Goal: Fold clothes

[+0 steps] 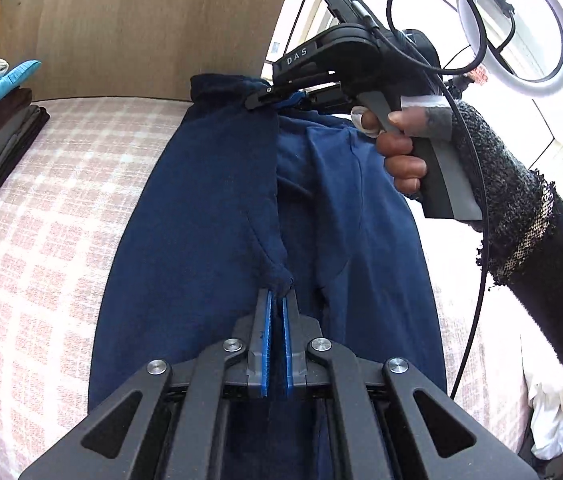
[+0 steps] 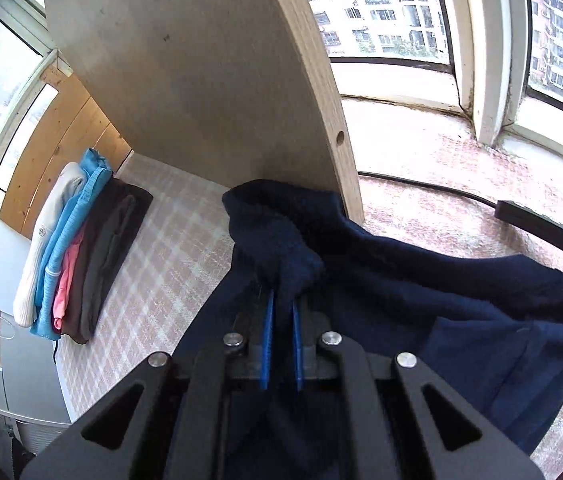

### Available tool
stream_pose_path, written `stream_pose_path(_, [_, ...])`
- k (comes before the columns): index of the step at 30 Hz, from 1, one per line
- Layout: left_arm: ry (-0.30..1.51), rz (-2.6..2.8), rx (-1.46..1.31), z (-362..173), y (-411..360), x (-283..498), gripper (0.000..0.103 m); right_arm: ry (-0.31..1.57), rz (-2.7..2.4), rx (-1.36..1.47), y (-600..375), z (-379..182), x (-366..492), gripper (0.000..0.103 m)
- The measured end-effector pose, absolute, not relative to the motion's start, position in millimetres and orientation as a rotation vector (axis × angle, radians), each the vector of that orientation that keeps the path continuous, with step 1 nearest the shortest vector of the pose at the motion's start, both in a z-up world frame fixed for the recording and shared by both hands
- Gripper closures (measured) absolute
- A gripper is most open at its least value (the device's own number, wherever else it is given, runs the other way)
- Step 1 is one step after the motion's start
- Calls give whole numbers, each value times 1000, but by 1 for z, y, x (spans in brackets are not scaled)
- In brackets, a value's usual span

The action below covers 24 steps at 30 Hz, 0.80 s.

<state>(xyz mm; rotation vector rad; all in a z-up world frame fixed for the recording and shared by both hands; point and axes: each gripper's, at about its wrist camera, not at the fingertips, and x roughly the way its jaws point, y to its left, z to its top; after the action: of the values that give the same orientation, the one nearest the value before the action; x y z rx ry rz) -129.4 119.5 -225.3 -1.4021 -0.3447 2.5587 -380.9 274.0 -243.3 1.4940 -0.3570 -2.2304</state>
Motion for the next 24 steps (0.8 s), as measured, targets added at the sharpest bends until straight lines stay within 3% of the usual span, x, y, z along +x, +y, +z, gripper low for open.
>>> stream_pose_path(4, [-304,2487,-1498,-235,124,-130,95,-227,-2220,1571,268,-253,-382,89])
stream_pose_path(8, [-311,2487,-1446,-211,114,-100,72,-27,-2334,1459,268,-221,-369,67])
stream_pose_path(15, [-336,2590,-1498,-182,58,-4,67,-56,-2249,1423,257,-199,-337,66])
stream_pose_path(20, [-497,2685,-1622,-185,10,67,67,-46,-2094,1376,219,-202,-277,66])
stream_pose_path(24, [-642,2729,-1713,-197,-9,130,67,178,-2000,1412,171,-229,-231,66])
